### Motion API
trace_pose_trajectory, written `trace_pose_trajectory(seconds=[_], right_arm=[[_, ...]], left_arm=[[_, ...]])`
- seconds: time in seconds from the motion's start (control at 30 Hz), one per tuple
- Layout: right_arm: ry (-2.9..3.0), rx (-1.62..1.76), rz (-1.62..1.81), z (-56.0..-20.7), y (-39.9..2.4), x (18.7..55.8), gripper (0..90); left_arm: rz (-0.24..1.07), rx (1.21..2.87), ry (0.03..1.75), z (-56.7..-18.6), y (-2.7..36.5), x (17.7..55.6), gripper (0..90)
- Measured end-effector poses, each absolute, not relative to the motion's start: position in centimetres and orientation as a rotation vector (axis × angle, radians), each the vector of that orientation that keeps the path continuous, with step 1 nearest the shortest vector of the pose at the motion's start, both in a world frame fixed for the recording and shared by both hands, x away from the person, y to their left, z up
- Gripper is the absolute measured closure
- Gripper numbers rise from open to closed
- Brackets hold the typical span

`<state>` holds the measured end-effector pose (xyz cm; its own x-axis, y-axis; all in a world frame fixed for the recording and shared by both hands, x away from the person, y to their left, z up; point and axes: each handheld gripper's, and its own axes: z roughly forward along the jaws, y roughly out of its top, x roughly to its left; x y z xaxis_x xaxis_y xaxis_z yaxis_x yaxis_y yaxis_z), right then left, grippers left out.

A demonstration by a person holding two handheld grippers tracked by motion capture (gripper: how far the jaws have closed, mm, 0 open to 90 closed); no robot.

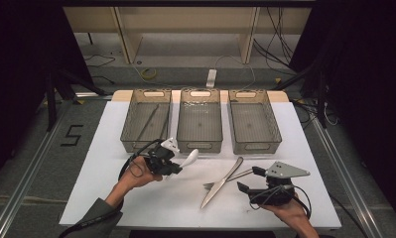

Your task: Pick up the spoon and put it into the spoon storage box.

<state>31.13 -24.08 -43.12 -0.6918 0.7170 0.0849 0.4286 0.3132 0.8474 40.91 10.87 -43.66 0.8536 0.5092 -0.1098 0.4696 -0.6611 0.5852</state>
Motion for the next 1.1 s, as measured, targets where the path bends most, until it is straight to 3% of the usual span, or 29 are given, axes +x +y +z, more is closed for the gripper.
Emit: trace_pose_trajectory(seconds=[0.4,1.1], right_arm=[[2.276,1.034,1.32,-43.2,-24.1,31.2,24.0],[2.28,1.037,1.327,-43.3,-24.1,31.1,23.9]], left_arm=[[0.043,2.302,0.753,-42.7,11.1,41.5,85.3],[0.136,2.136,0.839,-39.9,11.5,43.7,85.3]])
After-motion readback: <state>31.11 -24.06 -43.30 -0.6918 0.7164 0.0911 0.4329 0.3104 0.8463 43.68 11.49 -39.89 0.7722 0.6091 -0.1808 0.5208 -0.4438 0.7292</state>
